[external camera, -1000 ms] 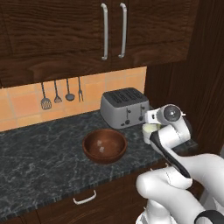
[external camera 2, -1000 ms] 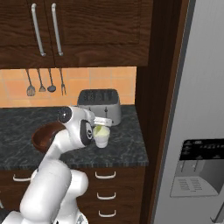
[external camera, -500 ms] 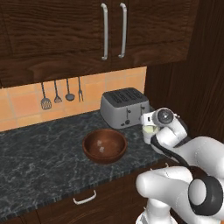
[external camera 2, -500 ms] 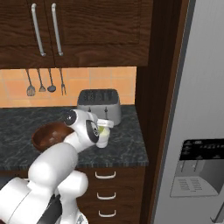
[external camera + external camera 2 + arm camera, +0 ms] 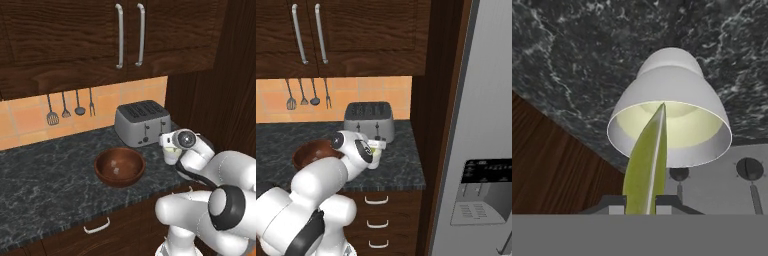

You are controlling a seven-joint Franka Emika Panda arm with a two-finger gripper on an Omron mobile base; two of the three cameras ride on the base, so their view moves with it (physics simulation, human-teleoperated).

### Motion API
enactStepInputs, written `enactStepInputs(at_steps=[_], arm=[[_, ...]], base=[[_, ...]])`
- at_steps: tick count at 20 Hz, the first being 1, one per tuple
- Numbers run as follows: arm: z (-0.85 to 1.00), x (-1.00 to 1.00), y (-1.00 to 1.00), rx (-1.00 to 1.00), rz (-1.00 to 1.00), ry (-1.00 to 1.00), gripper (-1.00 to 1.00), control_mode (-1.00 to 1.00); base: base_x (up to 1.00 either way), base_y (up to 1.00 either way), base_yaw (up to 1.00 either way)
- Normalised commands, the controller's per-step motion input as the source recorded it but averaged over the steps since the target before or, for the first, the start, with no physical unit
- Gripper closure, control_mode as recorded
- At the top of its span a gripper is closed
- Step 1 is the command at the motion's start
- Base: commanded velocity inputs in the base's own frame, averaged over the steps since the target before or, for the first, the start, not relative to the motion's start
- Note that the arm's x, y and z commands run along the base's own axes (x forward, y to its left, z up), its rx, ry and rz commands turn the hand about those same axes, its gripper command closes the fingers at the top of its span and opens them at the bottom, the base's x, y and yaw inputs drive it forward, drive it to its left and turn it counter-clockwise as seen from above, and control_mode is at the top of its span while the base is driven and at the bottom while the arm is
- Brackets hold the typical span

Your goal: Grab a lemon wedge from the fridge and one ice cube from the ice bowl, and put them in the glass of lemonade.

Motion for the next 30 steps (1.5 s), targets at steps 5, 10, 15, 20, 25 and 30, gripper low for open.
enactStepInputs(at_steps=[5, 10, 15, 20, 25, 30], arm=[[0.0, 0.0, 0.0, 0.0, 0.0, 0.0, 1.0, -1.0], [0.0, 0.0, 0.0, 0.0, 0.0, 0.0, 1.0, -1.0], [0.0, -0.07, 0.05, -0.02, 0.0, 0.0, -1.0, -1.0], [0.21, -0.11, 0.02, 0.0, 0.0, -0.03, -1.0, -1.0], [0.83, -0.25, 0.0, 0.0, 0.0, -0.13, -1.0, -1.0], [1.0, -0.44, 0.0, 0.01, 0.0, -0.04, -1.0, -1.0]], base=[[0.0, 0.0, 0.0], [0.0, 0.0, 0.0], [0.0, 0.0, 0.0], [0.0, 0.0, 0.0], [0.0, 0.0, 0.0], [0.0, 0.0, 0.0]])
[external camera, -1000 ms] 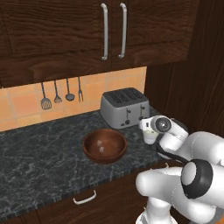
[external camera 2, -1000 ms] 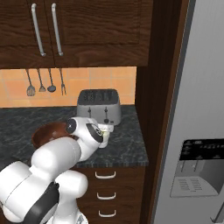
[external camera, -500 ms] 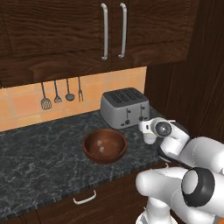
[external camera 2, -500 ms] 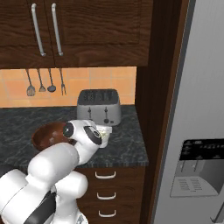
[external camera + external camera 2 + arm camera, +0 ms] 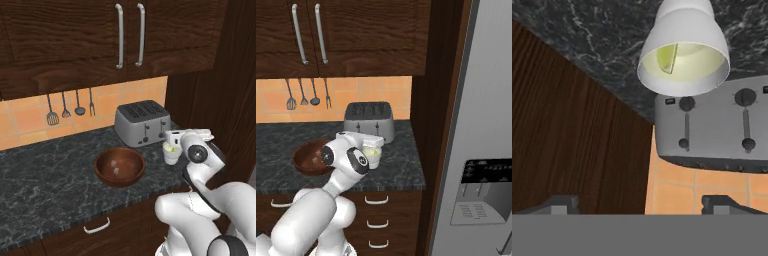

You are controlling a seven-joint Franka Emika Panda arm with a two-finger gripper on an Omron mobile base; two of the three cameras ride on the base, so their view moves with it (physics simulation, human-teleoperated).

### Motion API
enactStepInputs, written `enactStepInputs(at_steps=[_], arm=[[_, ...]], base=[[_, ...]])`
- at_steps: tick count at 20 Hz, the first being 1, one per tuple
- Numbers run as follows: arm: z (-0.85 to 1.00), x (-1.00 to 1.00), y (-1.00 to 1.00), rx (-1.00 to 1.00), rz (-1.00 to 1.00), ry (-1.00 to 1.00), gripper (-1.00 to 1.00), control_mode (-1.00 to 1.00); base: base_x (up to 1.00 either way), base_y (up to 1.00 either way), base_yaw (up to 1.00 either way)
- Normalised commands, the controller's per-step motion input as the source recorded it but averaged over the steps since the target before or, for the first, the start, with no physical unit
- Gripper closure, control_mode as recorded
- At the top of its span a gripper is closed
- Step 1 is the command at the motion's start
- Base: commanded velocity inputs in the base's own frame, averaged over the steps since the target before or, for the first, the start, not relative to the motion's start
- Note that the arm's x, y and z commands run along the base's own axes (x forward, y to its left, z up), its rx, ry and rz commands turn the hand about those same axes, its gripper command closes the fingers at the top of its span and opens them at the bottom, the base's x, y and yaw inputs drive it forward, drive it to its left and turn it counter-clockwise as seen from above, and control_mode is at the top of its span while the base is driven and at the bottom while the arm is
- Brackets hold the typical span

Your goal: Grab a lemon wedge from the fridge and one ice cube from the ice bowl, and put them in the glass of lemonade.

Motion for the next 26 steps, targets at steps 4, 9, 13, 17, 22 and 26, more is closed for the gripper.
enactStepInputs(at_steps=[4, 9, 13, 17, 22, 26], arm=[[1.0, -0.49, 0.0, 0.12, 0.0, 0.02, -1.0, -1.0], [1.0, -0.52, 0.0, 0.14, 0.0, 0.18, -1.0, -1.0], [1.0, -0.44, 0.0, 0.19, 0.0, 0.17, -1.0, -1.0], [0.53, -0.46, 0.16, 0.12, -0.01, 0.25, -1.0, -1.0], [-0.14, -0.41, 0.62, 0.05, -0.03, 0.52, -1.0, -1.0], [-0.26, -0.29, 0.63, 0.03, 0.08, 0.51, -1.0, -1.0]], base=[[0.0, 0.0, 0.0], [0.0, 0.0, 0.0], [0.0, 0.0, 0.0], [0.0, 0.0, 0.0], [0.0, 0.0, 0.0], [0.0, 0.0, 0.0]])
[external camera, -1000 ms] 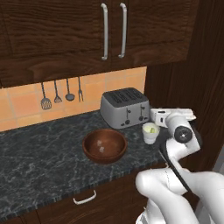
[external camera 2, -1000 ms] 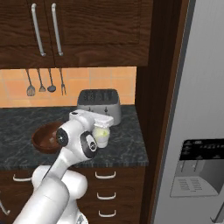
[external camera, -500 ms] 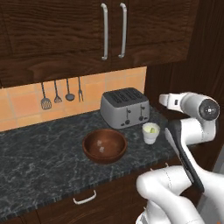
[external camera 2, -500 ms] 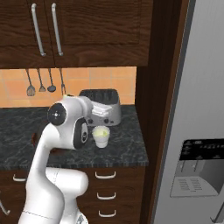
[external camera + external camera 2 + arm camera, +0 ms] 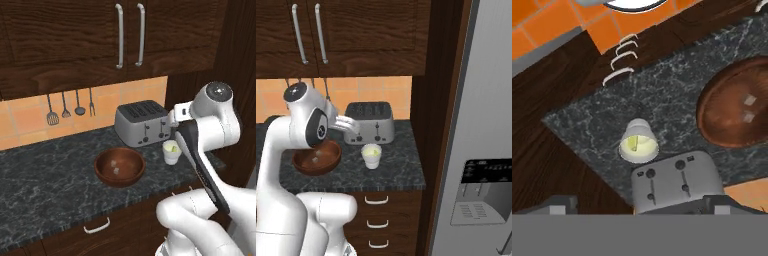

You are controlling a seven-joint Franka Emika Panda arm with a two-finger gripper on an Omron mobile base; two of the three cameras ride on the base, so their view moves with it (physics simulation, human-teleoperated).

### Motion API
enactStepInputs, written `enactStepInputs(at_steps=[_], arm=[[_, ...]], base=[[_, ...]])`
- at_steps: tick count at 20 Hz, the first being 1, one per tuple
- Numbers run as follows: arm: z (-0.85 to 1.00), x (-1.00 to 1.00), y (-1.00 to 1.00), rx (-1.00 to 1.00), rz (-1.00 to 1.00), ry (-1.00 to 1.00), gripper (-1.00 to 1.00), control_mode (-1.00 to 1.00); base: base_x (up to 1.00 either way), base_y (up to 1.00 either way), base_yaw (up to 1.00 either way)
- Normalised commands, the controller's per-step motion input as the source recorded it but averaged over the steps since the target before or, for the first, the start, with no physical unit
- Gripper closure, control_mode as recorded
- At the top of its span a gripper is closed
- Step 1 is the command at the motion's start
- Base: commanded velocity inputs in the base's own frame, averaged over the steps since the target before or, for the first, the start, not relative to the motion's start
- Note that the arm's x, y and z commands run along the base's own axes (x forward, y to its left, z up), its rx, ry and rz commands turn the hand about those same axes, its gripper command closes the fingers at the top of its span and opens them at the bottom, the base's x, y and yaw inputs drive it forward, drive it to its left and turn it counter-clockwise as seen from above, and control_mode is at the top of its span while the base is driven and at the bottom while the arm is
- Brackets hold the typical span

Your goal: Grab a lemon wedge from the fridge and one ice cube from the ice bowl, and put them in the glass of lemonade.

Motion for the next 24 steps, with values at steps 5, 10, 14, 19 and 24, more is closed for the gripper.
enactStepInputs(at_steps=[5, 10, 14, 19, 24], arm=[[-0.32, -0.26, 0.72, 0.0, 0.36, 0.38, -1.0, -1.0], [-0.83, -0.06, 0.69, 0.0, 0.42, 0.22, -1.0, -1.0], [-0.99, 0.0, 0.53, -0.02, 0.4, 0.01, -1.0, -1.0], [-0.43, 0.0, 0.65, -0.05, 0.25, 0.05, -1.0, -1.0], [-0.12, 0.14, 0.5, -0.01, 0.13, 0.07, -1.0, -1.0]], base=[[0.0, 0.0, 0.0], [0.0, 0.0, 0.0], [0.0, 0.0, 0.0], [0.0, 0.0, 0.0], [0.0, 0.0, 0.0]])
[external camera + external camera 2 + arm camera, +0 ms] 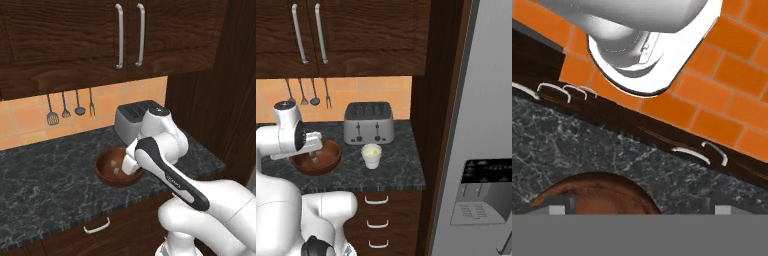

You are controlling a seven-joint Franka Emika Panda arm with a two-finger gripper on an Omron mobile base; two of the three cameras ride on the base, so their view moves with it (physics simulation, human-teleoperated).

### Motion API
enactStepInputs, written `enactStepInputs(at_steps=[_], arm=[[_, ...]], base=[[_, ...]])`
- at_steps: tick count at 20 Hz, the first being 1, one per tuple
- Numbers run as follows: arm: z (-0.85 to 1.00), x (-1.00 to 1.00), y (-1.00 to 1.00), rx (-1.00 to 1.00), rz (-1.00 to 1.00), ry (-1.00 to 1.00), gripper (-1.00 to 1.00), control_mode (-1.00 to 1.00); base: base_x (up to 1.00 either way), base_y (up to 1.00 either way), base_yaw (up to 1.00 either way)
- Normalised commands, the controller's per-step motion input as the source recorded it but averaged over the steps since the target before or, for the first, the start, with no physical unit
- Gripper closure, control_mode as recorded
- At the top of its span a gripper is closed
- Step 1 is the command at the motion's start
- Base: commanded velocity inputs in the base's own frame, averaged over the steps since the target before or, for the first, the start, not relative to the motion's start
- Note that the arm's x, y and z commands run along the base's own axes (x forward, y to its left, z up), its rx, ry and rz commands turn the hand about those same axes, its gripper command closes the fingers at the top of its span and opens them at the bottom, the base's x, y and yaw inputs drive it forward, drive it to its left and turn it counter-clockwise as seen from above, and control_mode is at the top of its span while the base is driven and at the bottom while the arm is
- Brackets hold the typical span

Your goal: Grab a lemon wedge from the fridge and one ice cube from the ice bowl, and put them in the glass of lemonade.

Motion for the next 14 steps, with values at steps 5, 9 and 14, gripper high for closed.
enactStepInputs(at_steps=[5, 9, 14], arm=[[-0.02, 0.29, 0.14, 0.0, 0.04, 0.0, -1.0, -1.0], [-0.14, 0.24, 0.0, 0.0, -0.01, -0.01, -1.0, -1.0], [-0.46, 0.14, 0.13, -0.02, -0.15, 0.0, -1.0, -1.0]], base=[[0.0, 0.0, 0.0], [0.0, 0.0, 0.0], [0.0, 0.0, 0.0]])
